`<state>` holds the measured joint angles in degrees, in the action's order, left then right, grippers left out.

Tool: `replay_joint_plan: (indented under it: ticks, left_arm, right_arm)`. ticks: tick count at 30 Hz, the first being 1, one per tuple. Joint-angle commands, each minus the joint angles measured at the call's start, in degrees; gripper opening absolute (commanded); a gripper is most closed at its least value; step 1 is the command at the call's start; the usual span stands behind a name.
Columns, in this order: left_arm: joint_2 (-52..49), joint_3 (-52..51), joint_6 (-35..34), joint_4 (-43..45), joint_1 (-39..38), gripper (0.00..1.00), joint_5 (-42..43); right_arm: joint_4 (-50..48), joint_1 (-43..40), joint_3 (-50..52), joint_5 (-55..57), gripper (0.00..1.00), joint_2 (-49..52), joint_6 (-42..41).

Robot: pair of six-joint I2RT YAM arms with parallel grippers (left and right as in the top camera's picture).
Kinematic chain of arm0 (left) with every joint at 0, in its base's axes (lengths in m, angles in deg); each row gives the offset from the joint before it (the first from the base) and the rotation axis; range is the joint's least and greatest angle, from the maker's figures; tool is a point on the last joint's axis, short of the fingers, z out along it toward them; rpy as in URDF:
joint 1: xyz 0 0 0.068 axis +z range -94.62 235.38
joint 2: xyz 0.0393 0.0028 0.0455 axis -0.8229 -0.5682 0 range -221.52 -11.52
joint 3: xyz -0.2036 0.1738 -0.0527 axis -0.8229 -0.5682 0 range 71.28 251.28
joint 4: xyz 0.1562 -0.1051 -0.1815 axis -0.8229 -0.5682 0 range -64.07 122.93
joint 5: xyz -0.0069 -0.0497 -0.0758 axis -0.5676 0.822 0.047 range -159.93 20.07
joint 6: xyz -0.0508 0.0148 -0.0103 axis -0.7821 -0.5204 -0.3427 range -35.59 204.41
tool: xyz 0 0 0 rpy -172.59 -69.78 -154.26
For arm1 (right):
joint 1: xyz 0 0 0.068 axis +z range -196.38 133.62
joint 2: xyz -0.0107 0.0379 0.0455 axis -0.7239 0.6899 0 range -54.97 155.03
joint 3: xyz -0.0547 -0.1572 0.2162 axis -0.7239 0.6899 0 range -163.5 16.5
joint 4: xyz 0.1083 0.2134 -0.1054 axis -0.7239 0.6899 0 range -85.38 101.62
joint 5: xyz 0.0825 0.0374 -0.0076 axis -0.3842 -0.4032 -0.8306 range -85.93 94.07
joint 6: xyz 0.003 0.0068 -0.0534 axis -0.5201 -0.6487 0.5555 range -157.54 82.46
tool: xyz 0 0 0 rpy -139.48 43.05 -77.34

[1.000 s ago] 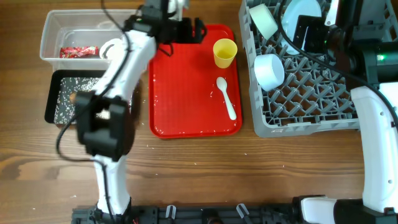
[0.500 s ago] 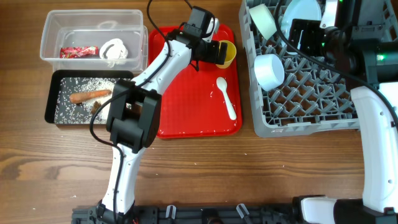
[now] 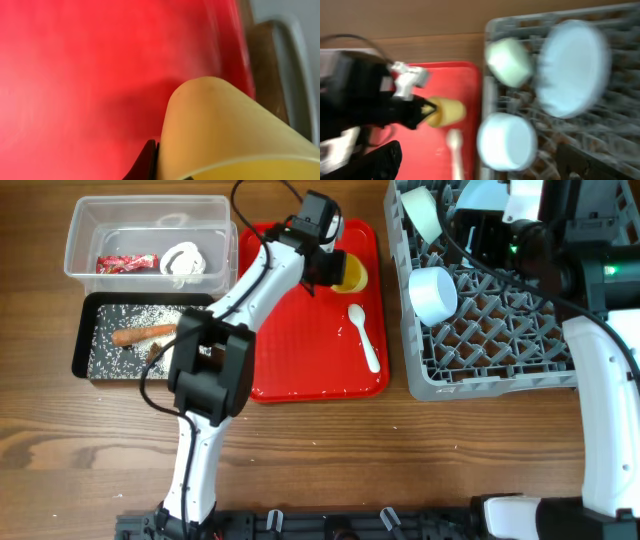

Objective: Sort waste into correct bins and load items into the dishwasher rack

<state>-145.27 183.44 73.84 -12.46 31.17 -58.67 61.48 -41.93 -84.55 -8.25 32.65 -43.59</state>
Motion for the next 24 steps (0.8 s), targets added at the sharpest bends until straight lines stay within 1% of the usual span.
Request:
replay_joint_plan:
  ticks: [1, 3, 5, 6, 8, 11, 13, 15, 17, 18, 20, 24]
  left_arm:
    - [6.7, 0.7, -0.6, -6.1, 5.6, 0.04, 12.2]
    - [9.7, 0.7, -0.1, -10.3, 10.1, 0.04, 26.8]
    - [11.1, 0.7, 1.1, -12.2, 12.9, 0.04, 35.1]
    - [11.9, 0.7, 2.9, -13.5, 15.1, 0.04, 42.3]
    - [12.3, 0.7, 4.7, -14.6, 18.2, 0.04, 52.2]
    - [12.3, 0.6, 8.6, -16.0, 21.6, 0.04, 64.5]
    - [12.3, 0.6, 8.9, -16.8, 22.6, 0.04, 66.9]
    - [12.3, 0.6, 9.1, -18.1, 22.9, 0.04, 67.1]
    - [12.3, 0.6, 9.1, -18.4, 22.9, 0.04, 69.3]
    - [12.3, 0.6, 9.1, -18.4, 22.9, 0.04, 72.0]
    - [12.3, 0.6, 8.8, -19.0, 23.0, 0.04, 74.4]
    - [12.3, 0.6, 8.7, -22.6, 23.3, 0.04, 74.7]
  right_arm:
    - [-2.6, 0.3, 0.6, -20.9, 1.00, 4.4, 0.1]
    - [-5.7, 1.4, 1.7, -31.6, 0.99, 8.2, 3.1]
    - [-7.2, 2.6, 2.2, -37.8, 0.97, 10.7, 5.1]
    - [-8.1, 3.9, 2.3, -42.6, 0.96, 13.1, 7.1]
    - [-9.3, 6.2, 2.3, -47.8, 0.95, 16.2, 9.4]
    - [-12.5, 10.0, 2.3, -49.9, 0.94, 20.3, 9.5]
    - [-15.7, 12.7, 2.3, -50.4, 0.92, 22.0, 8.6]
    - [-19.5, 14.6, 2.3, -52.1, 0.90, 22.6, 8.4]
    - [-23.6, 16.0, 2.3, -51.8, 0.87, 22.7, 6.7]
    - [-26.0, 16.3, 2.3, -51.6, 0.87, 22.7, 5.0]
    - [-29.7, 16.3, 2.3, -50.5, 0.86, 22.7, 2.4]
    - [-35.3, 16.2, 2.3, -50.8, 0.85, 22.6, -0.4]
